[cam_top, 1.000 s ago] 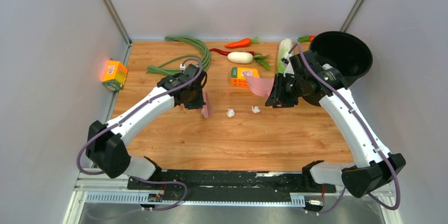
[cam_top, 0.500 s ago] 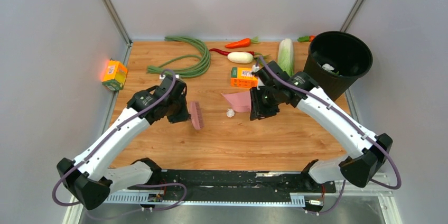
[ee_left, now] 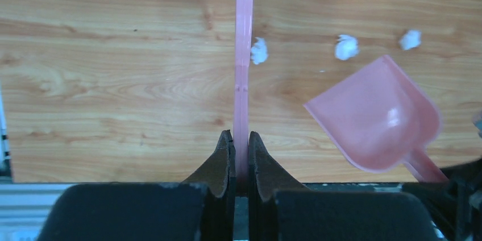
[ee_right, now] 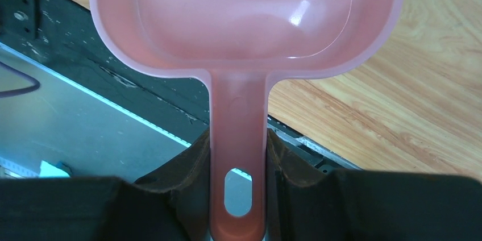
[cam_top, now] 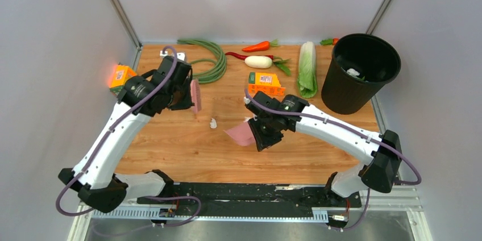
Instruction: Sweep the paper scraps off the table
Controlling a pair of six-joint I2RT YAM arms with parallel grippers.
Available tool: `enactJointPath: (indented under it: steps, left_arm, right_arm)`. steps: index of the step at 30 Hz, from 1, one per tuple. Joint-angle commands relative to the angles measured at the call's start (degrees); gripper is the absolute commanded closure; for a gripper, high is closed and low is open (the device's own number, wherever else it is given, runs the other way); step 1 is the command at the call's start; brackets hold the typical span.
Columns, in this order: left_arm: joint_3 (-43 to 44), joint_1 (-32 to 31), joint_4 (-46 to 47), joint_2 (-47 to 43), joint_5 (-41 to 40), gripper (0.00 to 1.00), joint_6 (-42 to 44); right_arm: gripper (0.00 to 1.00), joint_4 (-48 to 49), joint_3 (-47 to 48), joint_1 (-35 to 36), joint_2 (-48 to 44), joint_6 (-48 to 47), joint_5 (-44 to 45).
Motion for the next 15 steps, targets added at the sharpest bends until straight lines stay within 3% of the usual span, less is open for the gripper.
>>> enactJointPath:
  steps: [1, 15]
  left_arm:
    - [-1.69, 1.60, -0.52, 3.66, -5.69, 1.00, 6.59]
    - [-6.53, 3.98, 6.59, 16.94, -4.65, 1.00, 17.50]
  right_arm:
    - [1.00, 7.57, -4.98, 1.97, -0.12, 0.73, 2.07]
    - [1.00, 19.35, -13.70, 9.36, 2.96, -5.77, 9.90]
